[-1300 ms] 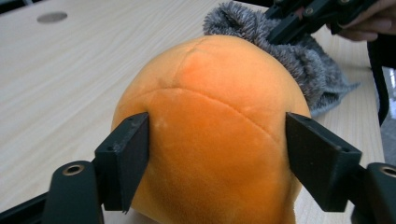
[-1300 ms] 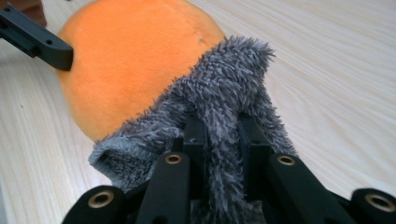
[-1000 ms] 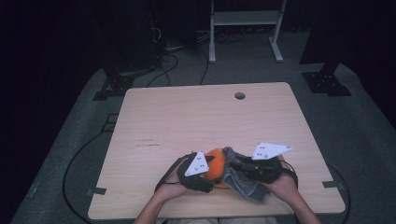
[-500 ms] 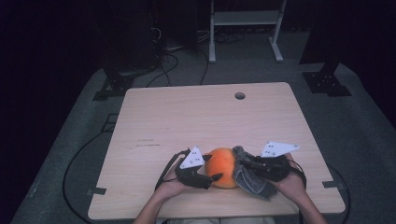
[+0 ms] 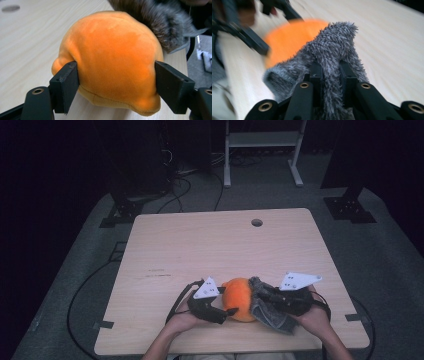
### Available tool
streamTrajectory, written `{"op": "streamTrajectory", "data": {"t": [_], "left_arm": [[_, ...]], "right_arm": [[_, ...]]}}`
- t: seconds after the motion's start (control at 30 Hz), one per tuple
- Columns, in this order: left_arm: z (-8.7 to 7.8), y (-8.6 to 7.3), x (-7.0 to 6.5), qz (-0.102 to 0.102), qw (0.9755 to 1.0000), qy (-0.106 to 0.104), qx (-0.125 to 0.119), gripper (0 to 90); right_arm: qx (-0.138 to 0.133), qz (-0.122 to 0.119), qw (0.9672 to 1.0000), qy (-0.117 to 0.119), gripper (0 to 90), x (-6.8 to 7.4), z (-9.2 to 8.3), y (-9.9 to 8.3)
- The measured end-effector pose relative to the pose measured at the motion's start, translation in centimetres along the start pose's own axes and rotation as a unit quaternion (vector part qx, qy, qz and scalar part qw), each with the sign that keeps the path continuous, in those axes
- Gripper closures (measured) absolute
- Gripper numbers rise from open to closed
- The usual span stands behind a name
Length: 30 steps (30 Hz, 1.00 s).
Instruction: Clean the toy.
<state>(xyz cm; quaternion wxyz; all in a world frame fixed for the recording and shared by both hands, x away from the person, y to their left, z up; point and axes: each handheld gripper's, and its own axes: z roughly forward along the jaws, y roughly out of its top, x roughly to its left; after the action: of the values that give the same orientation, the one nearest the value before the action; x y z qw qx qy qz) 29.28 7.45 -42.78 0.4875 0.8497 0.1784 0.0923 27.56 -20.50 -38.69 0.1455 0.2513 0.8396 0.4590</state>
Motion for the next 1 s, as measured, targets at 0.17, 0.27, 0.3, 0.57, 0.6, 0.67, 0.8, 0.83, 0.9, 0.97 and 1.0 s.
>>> {"op": "streamTrajectory", "data": {"t": [0.17, 0.27, 0.3, 0.57, 0.6, 0.67, 0.8, 0.83, 0.9, 0.97, 1.0], "left_arm": [[0.3, 0.9, -1.8, 0.055, 0.9985, -0.008, 0.000, 23.1], [0.3, 0.7, -1.9, 0.053, 0.9986, -0.008, -0.002, 23.4], [0.3, 0.7, -1.9, 0.053, 0.9986, -0.008, -0.003, 23.6], [0.5, 1.1, -2.5, 0.078, 0.9969, -0.006, -0.006, 23.7], [0.5, 1.0, -2.6, 0.081, 0.9967, -0.004, -0.002, 23.7], [0.4, 0.7, -2.4, 0.078, 0.9969, -0.003, 0.004, 25.3], [0.3, 0.3, -2.2, 0.084, 0.9963, -0.002, 0.019, 26.1], [0.2, 0.2, -2.0, 0.081, 0.9964, -0.005, 0.021, 25.5], [-0.2, 0.5, -1.4, 0.062, 0.9980, -0.007, 0.008, 19.9], [-0.3, 0.6, -1.2, 0.053, 0.9985, -0.006, -0.008, 17.9], [-0.3, 0.7, -1.3, 0.050, 0.9986, -0.002, -0.015, 17.4]], "right_arm": [[-0.014, -0.034, 0.9989, 0.030, 74.4, 1.8, 0.0, 1.9], [0.012, -0.036, 0.9988, 0.030, 74.3, 1.4, 0.9, 1.4], [0.014, -0.029, 0.9991, 0.026, 74.4, 1.0, 0.8, 1.2], [0.010, -0.055, 0.9977, 0.040, 74.9, 3.0, 0.4, 2.5], [0.025, -0.071, 0.9963, 0.041, 74.7, 3.6, 1.4, 2.6], [0.025, -0.067, 0.9965, 0.043, 74.8, 3.1, 1.7, 2.3], [0.023, -0.045, 0.9984, 0.025, 74.8, 1.7, 1.1, 1.6], [0.025, -0.029, 0.9992, 0.014, 74.8, 0.9, 0.9, 0.8], [0.018, -0.008, 0.9997, 0.017, 75.0, 0.5, 1.1, 0.2], [0.015, -0.005, 0.9998, 0.014, 75.1, 0.6, 1.2, 0.1], [0.011, -0.018, 0.9996, 0.020, 75.1, 1.2, 1.6, 0.3]]}}
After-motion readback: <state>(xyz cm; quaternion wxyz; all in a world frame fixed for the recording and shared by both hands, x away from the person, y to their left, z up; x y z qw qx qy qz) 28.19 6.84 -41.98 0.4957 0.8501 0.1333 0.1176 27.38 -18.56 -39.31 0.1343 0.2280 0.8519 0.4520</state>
